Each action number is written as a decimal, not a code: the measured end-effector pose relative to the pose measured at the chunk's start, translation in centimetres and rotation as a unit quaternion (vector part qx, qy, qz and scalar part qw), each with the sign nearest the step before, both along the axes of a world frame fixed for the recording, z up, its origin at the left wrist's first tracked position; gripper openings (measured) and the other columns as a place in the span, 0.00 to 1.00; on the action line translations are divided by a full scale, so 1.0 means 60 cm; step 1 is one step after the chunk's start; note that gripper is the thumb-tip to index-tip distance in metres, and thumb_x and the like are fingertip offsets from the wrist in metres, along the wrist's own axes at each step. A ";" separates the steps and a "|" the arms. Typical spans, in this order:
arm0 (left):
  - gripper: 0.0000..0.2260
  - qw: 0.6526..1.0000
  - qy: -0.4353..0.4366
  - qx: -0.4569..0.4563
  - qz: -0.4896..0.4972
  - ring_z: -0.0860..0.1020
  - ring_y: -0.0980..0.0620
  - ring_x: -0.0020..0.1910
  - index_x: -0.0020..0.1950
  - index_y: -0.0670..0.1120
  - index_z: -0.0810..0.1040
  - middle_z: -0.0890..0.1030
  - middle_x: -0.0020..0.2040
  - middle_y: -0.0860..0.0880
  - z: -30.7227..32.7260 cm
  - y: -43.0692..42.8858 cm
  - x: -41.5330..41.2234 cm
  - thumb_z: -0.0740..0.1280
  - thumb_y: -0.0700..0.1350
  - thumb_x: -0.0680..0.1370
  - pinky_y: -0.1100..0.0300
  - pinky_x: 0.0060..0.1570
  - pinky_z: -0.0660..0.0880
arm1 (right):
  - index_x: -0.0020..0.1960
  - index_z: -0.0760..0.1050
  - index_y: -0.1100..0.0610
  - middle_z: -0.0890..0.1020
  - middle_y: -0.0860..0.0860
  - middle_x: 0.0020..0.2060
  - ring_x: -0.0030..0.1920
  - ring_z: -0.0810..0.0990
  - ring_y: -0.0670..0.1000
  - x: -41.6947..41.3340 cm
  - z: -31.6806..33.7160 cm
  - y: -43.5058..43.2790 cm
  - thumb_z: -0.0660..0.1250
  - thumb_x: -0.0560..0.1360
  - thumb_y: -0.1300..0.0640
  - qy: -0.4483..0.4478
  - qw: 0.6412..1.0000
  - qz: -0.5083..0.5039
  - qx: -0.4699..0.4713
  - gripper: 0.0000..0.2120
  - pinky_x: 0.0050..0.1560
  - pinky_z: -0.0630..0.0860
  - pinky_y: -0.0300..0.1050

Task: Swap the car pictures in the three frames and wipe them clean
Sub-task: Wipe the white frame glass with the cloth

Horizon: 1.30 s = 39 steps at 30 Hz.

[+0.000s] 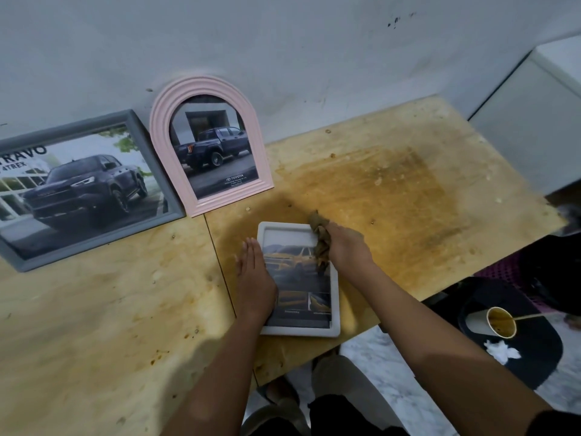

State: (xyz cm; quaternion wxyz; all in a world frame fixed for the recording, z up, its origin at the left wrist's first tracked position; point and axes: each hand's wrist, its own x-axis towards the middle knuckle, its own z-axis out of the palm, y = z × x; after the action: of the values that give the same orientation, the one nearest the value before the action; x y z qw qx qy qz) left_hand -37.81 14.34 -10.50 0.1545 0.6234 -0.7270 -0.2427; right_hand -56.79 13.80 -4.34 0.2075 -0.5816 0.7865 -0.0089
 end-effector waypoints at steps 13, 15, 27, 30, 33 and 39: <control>0.29 0.998 0.044 0.034 0.023 0.42 0.49 0.76 0.76 0.41 0.44 0.47 0.78 0.45 0.000 0.000 0.002 0.53 0.35 0.78 0.57 0.73 0.37 | 0.53 0.73 0.63 0.78 0.61 0.48 0.49 0.75 0.60 -0.033 0.025 0.104 0.59 0.74 0.68 -0.207 0.977 -0.007 0.043 0.10 0.42 0.70 0.49; 0.29 0.995 0.073 0.040 0.057 0.43 0.48 0.76 0.77 0.41 0.45 0.48 0.78 0.45 0.001 -0.001 0.001 0.53 0.34 0.78 0.59 0.72 0.38 | 0.56 0.73 0.63 0.78 0.60 0.49 0.50 0.76 0.60 -0.033 0.028 0.115 0.59 0.76 0.67 -0.258 0.963 -0.050 0.058 0.10 0.45 0.73 0.51; 0.24 0.989 0.128 0.065 0.048 0.47 0.51 0.76 0.77 0.42 0.48 0.51 0.78 0.46 0.006 -0.009 0.014 0.52 0.41 0.82 0.58 0.74 0.43 | 0.76 0.53 0.55 0.71 0.56 0.65 0.66 0.68 0.57 -0.075 0.011 0.113 0.59 0.78 0.56 -0.003 0.993 -0.116 0.017 0.29 0.64 0.66 0.55; 0.25 0.986 0.132 0.084 0.057 0.46 0.51 0.76 0.77 0.42 0.47 0.49 0.78 0.46 0.013 0.004 0.024 0.52 0.44 0.82 0.56 0.74 0.46 | 0.76 0.49 0.58 0.55 0.55 0.76 0.76 0.50 0.55 -0.062 -0.010 0.119 0.58 0.78 0.57 0.017 0.994 -0.093 0.050 0.31 0.74 0.48 0.58; 0.25 0.987 0.132 0.080 0.034 0.47 0.51 0.76 0.77 0.43 0.47 0.50 0.78 0.46 0.023 0.025 0.028 0.52 0.44 0.82 0.55 0.75 0.49 | 0.74 0.57 0.60 0.58 0.55 0.75 0.76 0.52 0.55 -0.031 -0.001 0.117 0.59 0.77 0.61 0.044 0.992 -0.082 -0.088 0.27 0.74 0.46 0.54; 0.24 0.979 0.162 0.092 0.076 0.67 0.49 0.67 0.75 0.46 0.57 0.66 0.70 0.45 0.029 0.031 0.020 0.56 0.36 0.80 0.51 0.67 0.67 | 0.61 0.70 0.59 0.74 0.55 0.54 0.54 0.74 0.55 0.054 -0.012 0.104 0.59 0.73 0.67 -0.169 0.974 -0.118 -0.095 0.17 0.48 0.72 0.44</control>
State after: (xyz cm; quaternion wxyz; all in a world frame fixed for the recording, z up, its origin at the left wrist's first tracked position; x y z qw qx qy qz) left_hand -36.58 16.19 -8.77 0.2303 0.6408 -0.6170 -0.3945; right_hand -53.56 20.05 -5.05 0.2791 -0.4913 0.7988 -0.2065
